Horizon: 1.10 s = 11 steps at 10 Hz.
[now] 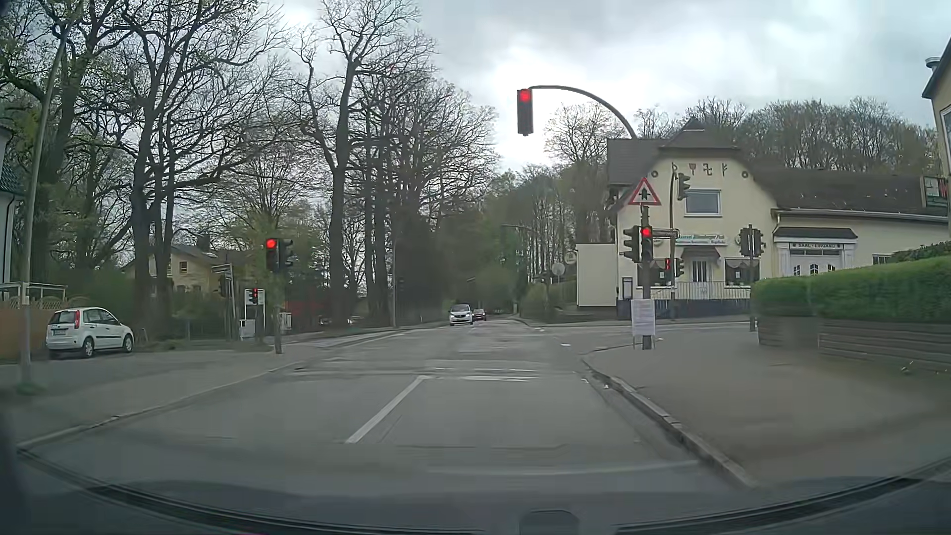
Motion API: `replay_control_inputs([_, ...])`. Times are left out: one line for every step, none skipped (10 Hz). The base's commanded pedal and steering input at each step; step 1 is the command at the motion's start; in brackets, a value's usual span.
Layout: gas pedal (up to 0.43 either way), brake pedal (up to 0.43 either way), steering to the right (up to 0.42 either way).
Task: Follow the waypoints while adhering to traffic rules and regulations
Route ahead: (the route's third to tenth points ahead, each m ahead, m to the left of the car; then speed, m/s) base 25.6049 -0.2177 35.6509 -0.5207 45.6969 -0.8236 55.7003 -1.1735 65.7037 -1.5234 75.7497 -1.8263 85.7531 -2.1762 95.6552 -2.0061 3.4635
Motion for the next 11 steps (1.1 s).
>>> replay_control_inputs([0.0,0.0,0.0])
replay_control_inputs([0.0,0.0,-0.001])
replay_control_inputs([0.0,0.0,-0.001])
replay_control_inputs([0.0,0.0,0.0])
replay_control_inputs([0.0,0.0,0.0])
replay_control_inputs([0.0,0.006,0.0])
replay_control_inputs([0.0,0.0,0.0])
replay_control_inputs([0.0,0.006,0.0])
replay_control_inputs([0.0,0.006,0.0])
replay_control_inputs([0.0,0.0,0.0])
replay_control_inputs([0.0,0.0,0.0])
